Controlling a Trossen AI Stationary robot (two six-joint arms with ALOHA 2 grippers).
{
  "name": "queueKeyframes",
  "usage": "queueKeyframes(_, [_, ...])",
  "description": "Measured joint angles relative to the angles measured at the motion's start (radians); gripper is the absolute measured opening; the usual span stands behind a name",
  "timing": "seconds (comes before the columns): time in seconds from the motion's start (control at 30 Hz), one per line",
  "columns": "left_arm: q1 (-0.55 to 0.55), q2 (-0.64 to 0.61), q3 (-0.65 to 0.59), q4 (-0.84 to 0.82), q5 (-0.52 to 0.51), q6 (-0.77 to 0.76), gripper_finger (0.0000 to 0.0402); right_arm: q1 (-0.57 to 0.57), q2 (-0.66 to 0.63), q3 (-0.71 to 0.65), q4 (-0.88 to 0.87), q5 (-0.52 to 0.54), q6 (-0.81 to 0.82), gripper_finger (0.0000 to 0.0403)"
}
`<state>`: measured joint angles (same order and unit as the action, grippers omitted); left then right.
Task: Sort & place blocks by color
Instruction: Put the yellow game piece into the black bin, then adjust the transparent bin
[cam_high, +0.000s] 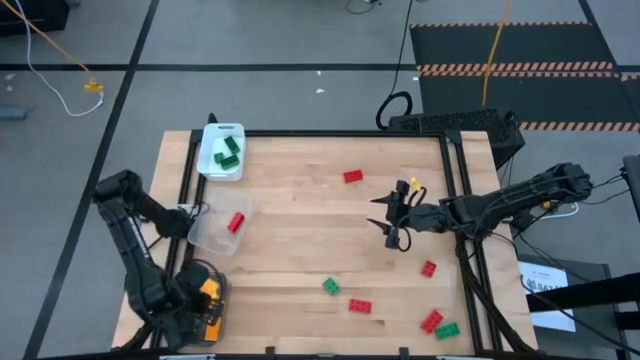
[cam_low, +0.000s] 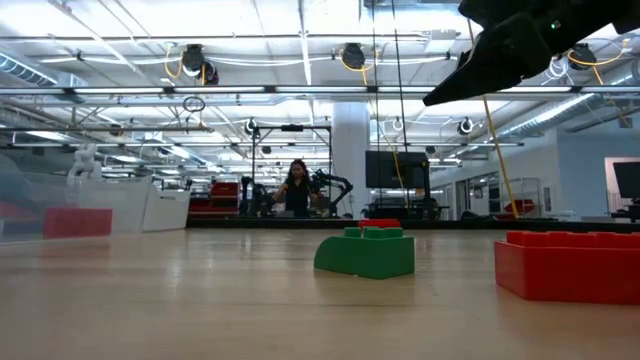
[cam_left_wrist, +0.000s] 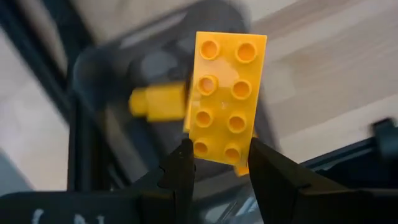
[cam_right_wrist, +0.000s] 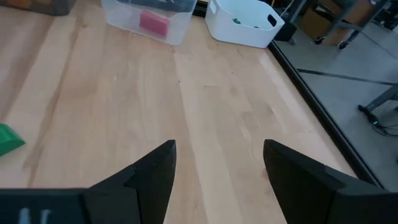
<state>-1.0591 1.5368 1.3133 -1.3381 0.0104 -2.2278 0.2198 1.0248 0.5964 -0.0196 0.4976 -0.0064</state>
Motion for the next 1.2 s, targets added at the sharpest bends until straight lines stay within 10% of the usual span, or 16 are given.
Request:
queueKeyframes(0.5, [-0.121, 0.000, -0.162, 0.322, 0.120, -0.092, 0.0140, -0.012, 0.000, 0.000, 0.000, -0.003, 0.021, 0.0235])
queueKeyframes(0.9, [-0.107, -0.001, -0.223, 0.362, 0.109, -0.015, 0.0259, -0.012, 0.000, 0.000, 0.000, -0.004, 0.047, 0.0235])
queueKeyframes(1.2, [0.033, 0.000, -0.226, 0.288, 0.104, 0.261, 0.0267, -0.012, 0.000, 0.000, 0.000, -0.005, 0.074, 0.0235])
